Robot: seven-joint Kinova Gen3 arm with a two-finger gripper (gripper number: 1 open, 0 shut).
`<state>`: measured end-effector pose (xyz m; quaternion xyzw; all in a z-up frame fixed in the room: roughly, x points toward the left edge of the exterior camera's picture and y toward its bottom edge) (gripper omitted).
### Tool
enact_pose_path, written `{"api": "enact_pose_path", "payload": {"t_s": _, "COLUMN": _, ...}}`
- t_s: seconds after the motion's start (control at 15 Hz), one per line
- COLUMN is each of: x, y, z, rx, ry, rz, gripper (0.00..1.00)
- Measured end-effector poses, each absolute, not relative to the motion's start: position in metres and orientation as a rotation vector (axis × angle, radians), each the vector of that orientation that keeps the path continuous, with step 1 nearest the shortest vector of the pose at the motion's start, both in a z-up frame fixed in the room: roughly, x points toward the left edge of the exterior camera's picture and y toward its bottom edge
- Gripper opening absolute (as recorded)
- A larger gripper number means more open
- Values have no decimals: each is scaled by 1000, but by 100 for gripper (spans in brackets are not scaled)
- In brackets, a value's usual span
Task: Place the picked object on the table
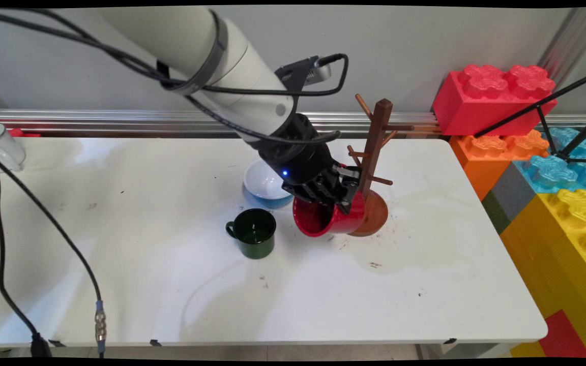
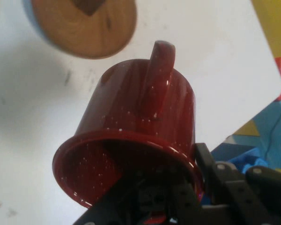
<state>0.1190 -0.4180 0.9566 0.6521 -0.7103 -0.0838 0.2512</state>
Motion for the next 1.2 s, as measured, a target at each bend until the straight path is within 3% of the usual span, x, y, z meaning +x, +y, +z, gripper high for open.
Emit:
{"api": "enact_pose_path", "payload": {"t_s": 0.53, "x": 100, "y": -435, "z": 959, "rx": 1939, "ry": -2040, "rz": -165, "gripper": 0}}
{"api": "enact_pose_path", "payload": {"t_s": 1.2, "x": 72, "y": -443, "z": 923, "rx": 2011, "ry": -2260, "rz": -173, "gripper": 0}}
